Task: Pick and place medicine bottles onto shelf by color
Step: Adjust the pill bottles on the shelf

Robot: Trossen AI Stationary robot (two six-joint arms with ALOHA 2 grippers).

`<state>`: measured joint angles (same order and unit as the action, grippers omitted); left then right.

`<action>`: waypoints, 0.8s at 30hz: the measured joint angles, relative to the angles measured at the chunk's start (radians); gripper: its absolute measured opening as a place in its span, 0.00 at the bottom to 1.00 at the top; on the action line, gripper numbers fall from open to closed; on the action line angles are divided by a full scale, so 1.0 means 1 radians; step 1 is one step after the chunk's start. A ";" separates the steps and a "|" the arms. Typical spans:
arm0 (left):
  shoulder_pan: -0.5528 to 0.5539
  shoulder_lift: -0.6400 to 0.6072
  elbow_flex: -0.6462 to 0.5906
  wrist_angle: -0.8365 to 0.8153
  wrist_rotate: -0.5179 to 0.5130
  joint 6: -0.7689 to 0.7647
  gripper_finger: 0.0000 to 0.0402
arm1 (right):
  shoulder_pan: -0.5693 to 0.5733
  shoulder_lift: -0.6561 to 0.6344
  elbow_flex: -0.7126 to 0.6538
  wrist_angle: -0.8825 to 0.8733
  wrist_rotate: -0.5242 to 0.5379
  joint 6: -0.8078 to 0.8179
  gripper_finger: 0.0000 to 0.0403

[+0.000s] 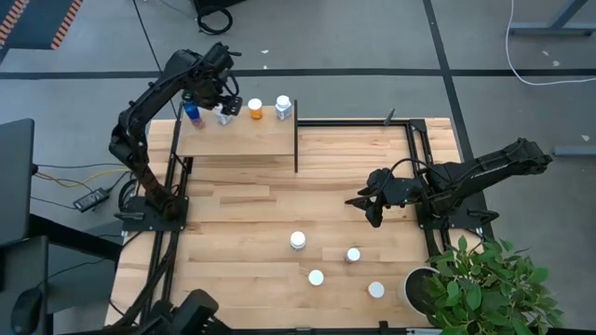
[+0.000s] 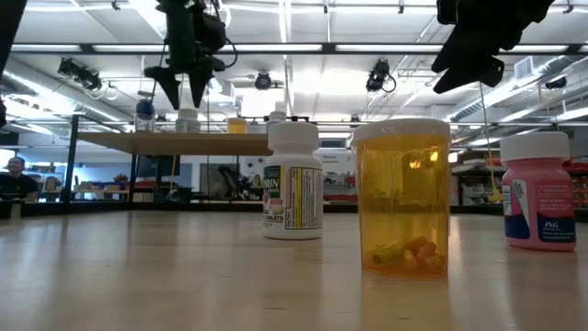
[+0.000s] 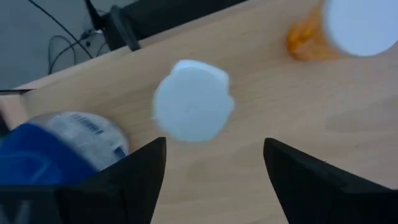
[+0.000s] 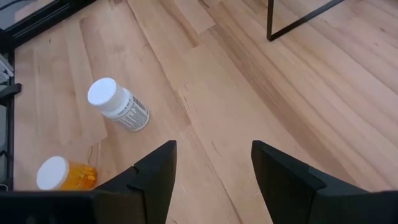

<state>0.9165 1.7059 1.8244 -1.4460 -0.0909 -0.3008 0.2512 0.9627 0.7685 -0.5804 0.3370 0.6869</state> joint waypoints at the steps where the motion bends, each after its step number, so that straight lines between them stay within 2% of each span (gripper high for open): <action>1: -0.001 0.009 0.000 0.000 0.002 0.000 0.69 | 0.000 0.000 0.000 0.000 0.000 0.006 0.54; 9: 0.005 0.042 0.000 -0.009 -0.008 0.000 0.69 | 0.000 0.000 0.000 0.000 -0.002 0.046 0.54; 15: 0.021 0.042 0.000 -0.005 -0.079 0.010 0.69 | 0.000 0.000 0.000 0.000 -0.003 0.047 0.54; 24: 0.034 0.042 0.000 0.041 -0.043 0.078 0.69 | 0.000 0.000 0.000 0.000 -0.005 0.043 0.54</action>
<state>0.9508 1.7477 1.8240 -1.4053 -0.1338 -0.2230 0.2512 0.9627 0.7685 -0.5800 0.3322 0.7300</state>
